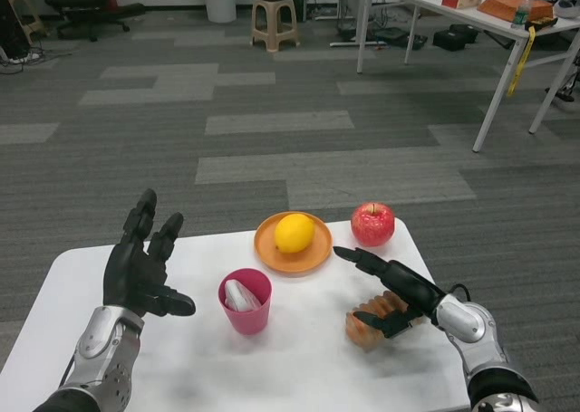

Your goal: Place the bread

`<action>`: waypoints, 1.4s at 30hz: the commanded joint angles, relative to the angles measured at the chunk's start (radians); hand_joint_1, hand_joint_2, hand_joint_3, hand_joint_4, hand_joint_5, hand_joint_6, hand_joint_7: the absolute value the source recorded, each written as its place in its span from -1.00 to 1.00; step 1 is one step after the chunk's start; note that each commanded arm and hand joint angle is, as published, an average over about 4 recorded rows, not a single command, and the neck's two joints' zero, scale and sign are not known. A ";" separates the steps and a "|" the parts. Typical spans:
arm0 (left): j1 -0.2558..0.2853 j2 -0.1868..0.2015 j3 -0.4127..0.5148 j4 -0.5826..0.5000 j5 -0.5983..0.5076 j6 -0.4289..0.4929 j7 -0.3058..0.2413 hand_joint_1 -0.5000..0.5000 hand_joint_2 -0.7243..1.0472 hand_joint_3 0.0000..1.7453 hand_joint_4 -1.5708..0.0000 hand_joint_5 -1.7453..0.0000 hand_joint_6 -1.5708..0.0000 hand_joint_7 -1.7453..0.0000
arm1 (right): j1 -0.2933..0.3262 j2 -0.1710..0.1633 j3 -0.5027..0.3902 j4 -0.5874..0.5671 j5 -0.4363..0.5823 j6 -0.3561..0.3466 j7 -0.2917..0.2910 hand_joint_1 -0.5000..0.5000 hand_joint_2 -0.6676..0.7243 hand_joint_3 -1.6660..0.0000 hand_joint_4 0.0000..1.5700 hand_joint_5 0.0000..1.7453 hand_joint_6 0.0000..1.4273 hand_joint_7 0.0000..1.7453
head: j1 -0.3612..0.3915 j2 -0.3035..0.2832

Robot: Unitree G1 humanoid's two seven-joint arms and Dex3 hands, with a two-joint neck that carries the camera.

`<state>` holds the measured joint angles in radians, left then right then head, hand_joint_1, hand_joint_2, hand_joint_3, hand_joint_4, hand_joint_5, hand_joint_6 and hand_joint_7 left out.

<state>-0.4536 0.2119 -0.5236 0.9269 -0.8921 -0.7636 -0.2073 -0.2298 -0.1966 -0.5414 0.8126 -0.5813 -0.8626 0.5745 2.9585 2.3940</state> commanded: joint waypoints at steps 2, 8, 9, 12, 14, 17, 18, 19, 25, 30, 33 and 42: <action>-0.009 0.006 0.004 0.005 0.003 -0.003 0.002 1.00 -0.70 -0.90 1.00 0.53 1.00 1.00 | -0.003 -0.001 -0.002 -0.045 0.056 0.002 0.015 -0.67 -0.68 0.24 -1.00 -1.00 -1.00 -1.00 | -0.001 -0.001; -0.014 0.006 0.002 0.013 0.002 -0.002 0.002 1.00 -0.70 -0.90 1.00 0.53 1.00 1.00 | -0.004 -0.004 0.057 -0.116 0.171 0.018 0.022 -0.67 -0.59 0.43 -1.00 -1.00 -1.00 -1.00 | -0.004 -0.004; -0.015 0.006 0.002 0.014 0.002 -0.002 0.002 1.00 -0.70 -0.90 1.00 0.53 1.00 1.00 | -0.004 -0.004 0.068 -0.127 0.188 0.022 0.022 -0.67 -0.57 0.43 -1.00 -1.00 -1.00 -1.00 | -0.004 -0.004; -0.016 0.006 0.001 0.016 0.002 -0.001 0.002 1.00 -0.70 -0.90 1.00 0.53 1.00 1.00 | -0.006 -0.004 0.117 -0.160 0.266 0.030 0.021 -0.67 -0.55 0.45 -1.00 -1.00 -1.00 -1.00 | -0.004 -0.006; -0.017 0.006 0.001 0.016 0.002 0.000 0.002 1.00 -0.70 -0.90 1.00 0.53 1.00 1.00 | -0.006 -0.002 0.158 -0.184 0.334 0.037 0.011 -0.71 -0.52 0.50 -1.00 -1.00 -1.00 -1.00 | -0.003 -0.007; -0.016 0.006 0.001 0.016 0.002 0.001 0.002 1.00 -0.70 -0.90 1.00 0.53 1.00 1.00 | 0.005 0.009 0.227 -0.252 0.462 0.092 -0.065 -0.79 -0.45 0.52 -1.00 -1.00 -1.00 -1.00 | -0.003 -0.007; -0.016 0.006 0.001 0.016 0.002 0.001 0.002 1.00 -0.70 -0.90 1.00 0.53 1.00 1.00 | 0.016 0.017 0.260 -0.290 0.526 0.127 -0.120 -0.79 -0.45 0.52 -1.00 -1.00 -1.00 -1.00 | -0.003 -0.007; -0.016 0.006 0.001 0.015 0.002 0.001 0.002 1.00 -0.70 -0.90 1.00 0.53 1.00 1.00 | 0.024 0.023 0.283 -0.315 0.571 0.150 -0.159 -0.79 -0.45 0.52 -1.00 -1.00 -1.00 -1.00 | -0.003 -0.007; -0.019 0.006 0.002 0.017 0.002 0.001 0.002 1.00 -0.70 -0.93 1.00 0.53 1.00 1.00 | 0.030 0.059 0.366 -0.394 0.692 0.208 -0.275 -0.75 -0.45 0.52 -1.00 -1.00 -1.00 -1.00 | 0.000 -0.007; -0.020 0.006 0.004 0.015 0.003 0.001 0.002 1.00 -0.70 -0.90 1.00 0.53 1.00 1.00 | 0.023 0.080 0.428 -0.445 0.742 0.221 -0.327 -0.83 -0.39 0.57 -1.00 -1.00 -1.00 -1.00 | 0.003 -0.005; -0.020 0.006 0.007 0.013 0.004 0.000 0.002 1.00 -0.70 -0.90 1.00 0.53 1.00 1.00 | 0.014 0.096 0.443 -0.469 0.749 0.225 -0.355 -0.90 -0.18 0.64 -1.00 -1.00 -1.00 -1.00 | 0.005 -0.002; -0.024 0.006 0.029 -0.006 0.012 -0.005 0.002 1.00 -0.70 -0.90 1.00 0.53 1.00 1.00 | 0.012 0.109 0.459 -0.479 0.748 0.231 -0.394 -0.98 0.89 1.00 -1.00 -1.00 -1.00 -1.00 | 0.009 0.009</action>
<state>-0.4644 0.2115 -0.5017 0.9332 -0.8858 -0.7632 -0.2072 -0.2042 -0.0931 -0.0855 0.3468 0.1575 -0.6430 0.1866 2.9672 2.4013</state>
